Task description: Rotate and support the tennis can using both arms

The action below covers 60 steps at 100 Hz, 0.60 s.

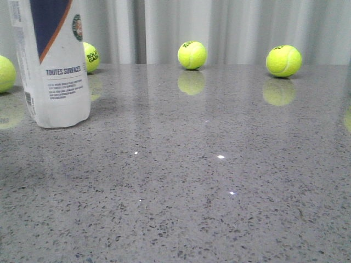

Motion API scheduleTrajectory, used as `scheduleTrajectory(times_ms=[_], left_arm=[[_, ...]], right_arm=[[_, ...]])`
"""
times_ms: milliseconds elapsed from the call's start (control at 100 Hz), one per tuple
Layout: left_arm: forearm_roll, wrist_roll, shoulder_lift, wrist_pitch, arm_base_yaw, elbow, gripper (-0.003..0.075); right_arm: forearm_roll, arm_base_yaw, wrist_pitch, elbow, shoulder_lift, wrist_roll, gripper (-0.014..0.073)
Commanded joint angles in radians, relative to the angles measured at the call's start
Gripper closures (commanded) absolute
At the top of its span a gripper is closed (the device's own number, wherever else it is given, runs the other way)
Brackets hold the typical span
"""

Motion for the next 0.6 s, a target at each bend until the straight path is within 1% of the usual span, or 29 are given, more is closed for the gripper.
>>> scheduleTrajectory(times_ms=[0, 230, 300, 410, 590], left_arm=[[-0.028, -0.008, -0.06, -0.108, -0.003, 0.038, 0.0741], [-0.038, -0.008, -0.208, -0.159, -0.003, 0.21, 0.0741], [-0.036, -0.008, -0.248, -0.138, -0.001, 0.249, 0.0741], [0.011, -0.008, -0.299, -0.1, -0.001, 0.297, 0.0741], [0.028, -0.008, -0.348, -0.154, -0.001, 0.398, 0.0741]], right_arm=[[-0.005, -0.006, -0.076, -0.025, 0.013, -0.003, 0.065], [-0.005, -0.006, -0.076, -0.025, 0.013, -0.003, 0.065], [-0.005, -0.006, -0.076, -0.025, 0.013, -0.003, 0.065], [-0.005, -0.006, -0.076, -0.025, 0.013, -0.003, 0.065], [-0.005, -0.006, -0.076, -0.025, 0.013, -0.003, 0.065]])
